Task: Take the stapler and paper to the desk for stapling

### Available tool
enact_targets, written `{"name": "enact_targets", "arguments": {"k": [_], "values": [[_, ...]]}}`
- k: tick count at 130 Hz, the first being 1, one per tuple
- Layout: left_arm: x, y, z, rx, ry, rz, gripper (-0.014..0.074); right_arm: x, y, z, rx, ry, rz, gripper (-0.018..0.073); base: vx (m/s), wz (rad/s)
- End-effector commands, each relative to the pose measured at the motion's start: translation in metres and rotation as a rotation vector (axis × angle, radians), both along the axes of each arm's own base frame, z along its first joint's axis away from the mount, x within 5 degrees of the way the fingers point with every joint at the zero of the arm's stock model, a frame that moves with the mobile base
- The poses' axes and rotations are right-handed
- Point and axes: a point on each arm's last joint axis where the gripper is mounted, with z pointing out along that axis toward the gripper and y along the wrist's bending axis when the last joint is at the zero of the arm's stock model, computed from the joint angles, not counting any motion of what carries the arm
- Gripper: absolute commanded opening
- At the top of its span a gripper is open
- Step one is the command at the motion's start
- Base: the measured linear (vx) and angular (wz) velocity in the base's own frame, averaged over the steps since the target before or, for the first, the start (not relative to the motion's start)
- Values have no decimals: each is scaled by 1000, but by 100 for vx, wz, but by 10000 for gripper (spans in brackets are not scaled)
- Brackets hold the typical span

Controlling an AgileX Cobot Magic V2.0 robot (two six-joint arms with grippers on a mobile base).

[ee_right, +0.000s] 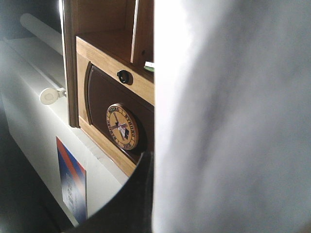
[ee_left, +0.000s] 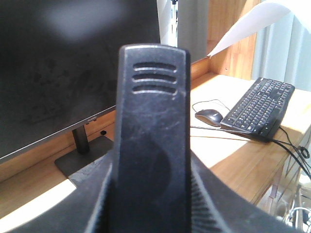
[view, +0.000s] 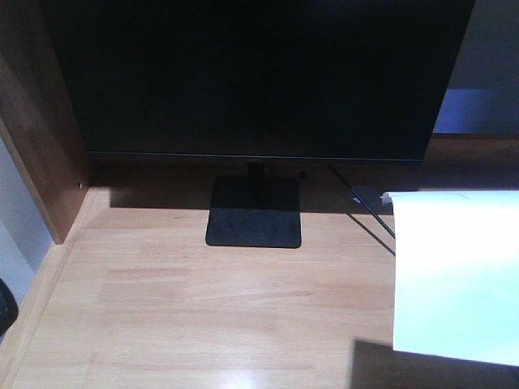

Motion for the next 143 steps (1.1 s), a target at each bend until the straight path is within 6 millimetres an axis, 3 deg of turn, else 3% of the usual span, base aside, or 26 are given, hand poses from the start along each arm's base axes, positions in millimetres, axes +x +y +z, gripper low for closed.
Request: {"name": "enact_targets", "arguments": {"k": [1,23,53,86,107,143], "values": [[4,-1,22,-124,-111,10,-6,-9,0,12,-2,-86,-4,-7,0,0],[23,-16,25,-71,-112,15,-6,-9,0,12,-1,-86,-3,-7,0,0],[68,-57,24,-14,-85,-27,-6,-9,0,12,0,-90,-3,-7,0,0],[120,-101,0,117,-50,-69,-6,-9,0,12,0,-90,-3,-7,0,0],[147,-108,-20,208,4,-56,-6,-9,0,12,0,-90,-3,-7,0,0],[189,-96,-58,333,139,-97,-6,-9,0,12,0,-90,-3,-7,0,0]]}}
